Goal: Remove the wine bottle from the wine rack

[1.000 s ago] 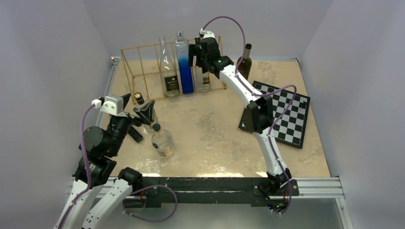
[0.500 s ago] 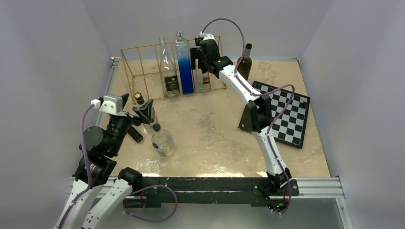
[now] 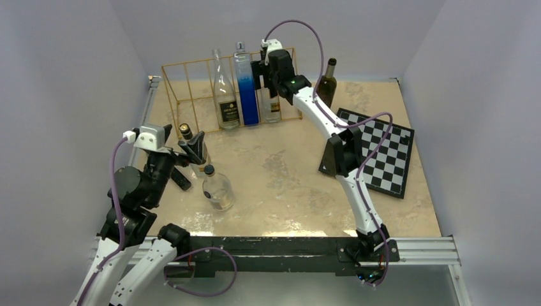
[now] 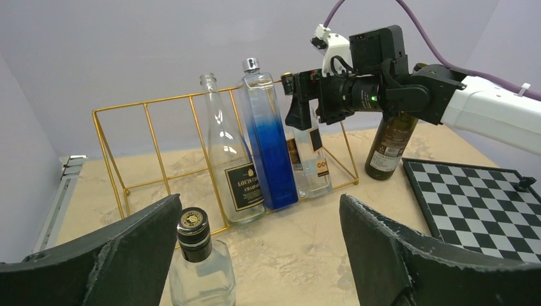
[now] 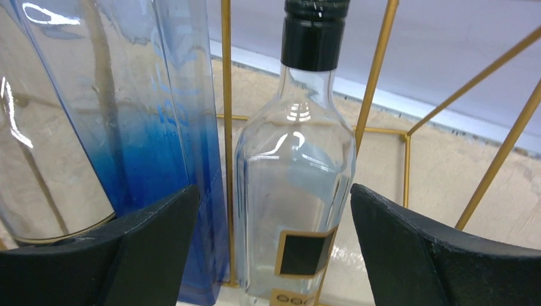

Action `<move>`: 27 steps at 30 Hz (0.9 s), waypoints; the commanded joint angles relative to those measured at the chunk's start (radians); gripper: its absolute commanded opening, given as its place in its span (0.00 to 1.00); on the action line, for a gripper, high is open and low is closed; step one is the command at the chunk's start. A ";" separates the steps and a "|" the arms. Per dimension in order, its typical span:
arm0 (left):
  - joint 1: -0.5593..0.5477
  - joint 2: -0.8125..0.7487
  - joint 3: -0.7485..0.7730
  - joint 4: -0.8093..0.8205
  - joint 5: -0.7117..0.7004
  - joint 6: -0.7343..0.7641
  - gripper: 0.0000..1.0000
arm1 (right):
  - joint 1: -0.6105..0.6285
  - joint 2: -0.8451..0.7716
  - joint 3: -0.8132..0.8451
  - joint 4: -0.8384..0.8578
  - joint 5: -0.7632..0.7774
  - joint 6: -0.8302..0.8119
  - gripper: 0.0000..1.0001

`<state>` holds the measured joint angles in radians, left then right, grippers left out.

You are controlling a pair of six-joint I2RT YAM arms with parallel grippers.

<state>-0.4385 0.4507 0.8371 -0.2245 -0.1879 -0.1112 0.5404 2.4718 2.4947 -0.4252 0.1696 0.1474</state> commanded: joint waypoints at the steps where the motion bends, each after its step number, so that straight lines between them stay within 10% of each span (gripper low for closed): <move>1: 0.004 0.017 0.002 0.042 -0.007 0.008 0.97 | -0.005 0.012 0.035 0.142 -0.023 -0.119 0.93; 27: 0.003 0.024 0.016 0.043 -0.022 0.010 0.97 | -0.048 0.021 -0.119 0.522 -0.237 -0.577 0.77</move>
<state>-0.4385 0.4652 0.8371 -0.2245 -0.1959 -0.1116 0.4919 2.5004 2.3642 0.0280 -0.0200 -0.3519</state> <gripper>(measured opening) 0.970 0.790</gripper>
